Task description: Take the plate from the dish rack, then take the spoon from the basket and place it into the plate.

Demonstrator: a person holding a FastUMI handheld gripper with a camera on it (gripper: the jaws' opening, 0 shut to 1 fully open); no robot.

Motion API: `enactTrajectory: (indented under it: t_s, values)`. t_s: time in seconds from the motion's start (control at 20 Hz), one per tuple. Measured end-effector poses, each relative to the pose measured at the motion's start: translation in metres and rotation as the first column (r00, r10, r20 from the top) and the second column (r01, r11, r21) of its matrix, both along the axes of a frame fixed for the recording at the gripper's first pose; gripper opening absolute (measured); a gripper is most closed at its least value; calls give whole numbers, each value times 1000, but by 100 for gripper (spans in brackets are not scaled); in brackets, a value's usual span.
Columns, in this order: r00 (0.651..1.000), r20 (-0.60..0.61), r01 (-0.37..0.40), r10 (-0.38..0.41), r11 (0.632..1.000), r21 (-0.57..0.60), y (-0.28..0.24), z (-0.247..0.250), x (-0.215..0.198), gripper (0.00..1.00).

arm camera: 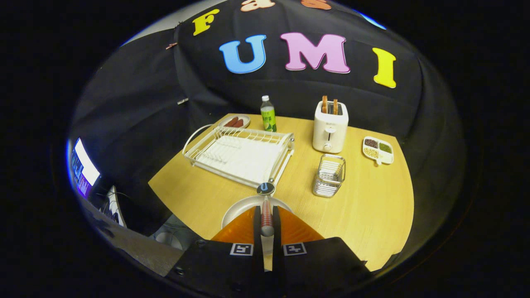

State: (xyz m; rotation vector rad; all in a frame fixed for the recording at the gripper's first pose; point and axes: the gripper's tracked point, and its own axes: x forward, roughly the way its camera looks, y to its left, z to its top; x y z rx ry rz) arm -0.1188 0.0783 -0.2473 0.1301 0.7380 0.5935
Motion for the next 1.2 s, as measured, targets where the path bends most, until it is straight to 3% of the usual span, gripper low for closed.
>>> enactTrajectory:
  t_s: [0.25,0.7,1.2]
  values:
    - [997,-61,-48,44,996,-74,28,-61,-7,12]
    - [994,-94,-62,55,995,-75,40,-88,-15,12]
    - [982,-172,-110,79,977,-184,37,-134,-41,16]
